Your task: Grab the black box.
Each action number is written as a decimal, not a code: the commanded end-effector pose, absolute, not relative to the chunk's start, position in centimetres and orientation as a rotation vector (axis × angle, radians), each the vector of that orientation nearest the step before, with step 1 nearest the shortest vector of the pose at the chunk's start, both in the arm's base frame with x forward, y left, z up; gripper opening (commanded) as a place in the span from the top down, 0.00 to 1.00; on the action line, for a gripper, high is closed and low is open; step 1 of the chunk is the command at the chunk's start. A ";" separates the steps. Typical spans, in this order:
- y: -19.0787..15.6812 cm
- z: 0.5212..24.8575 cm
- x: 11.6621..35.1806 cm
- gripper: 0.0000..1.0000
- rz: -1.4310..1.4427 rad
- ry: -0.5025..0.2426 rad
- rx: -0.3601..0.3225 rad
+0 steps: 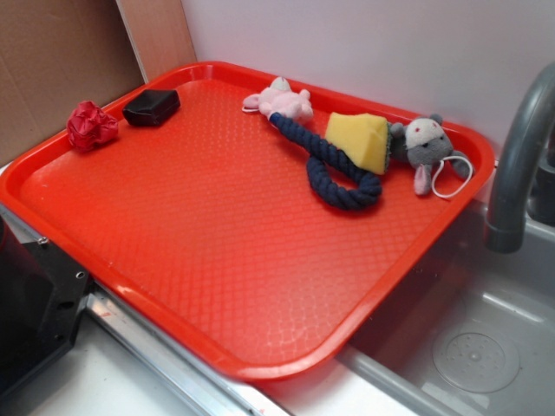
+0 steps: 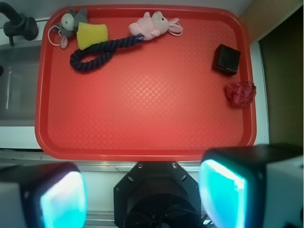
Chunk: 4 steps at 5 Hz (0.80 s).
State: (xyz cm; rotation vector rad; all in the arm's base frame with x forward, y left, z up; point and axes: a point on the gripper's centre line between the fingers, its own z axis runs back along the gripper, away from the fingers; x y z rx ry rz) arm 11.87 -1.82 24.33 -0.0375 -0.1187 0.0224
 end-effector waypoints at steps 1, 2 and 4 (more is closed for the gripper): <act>-1.8 24.3 11.9 0.00 0.022 -0.119 -0.038; 2.8 20.7 13.0 0.00 0.266 -0.074 0.055; 6.3 18.3 14.9 0.00 0.402 -0.192 0.074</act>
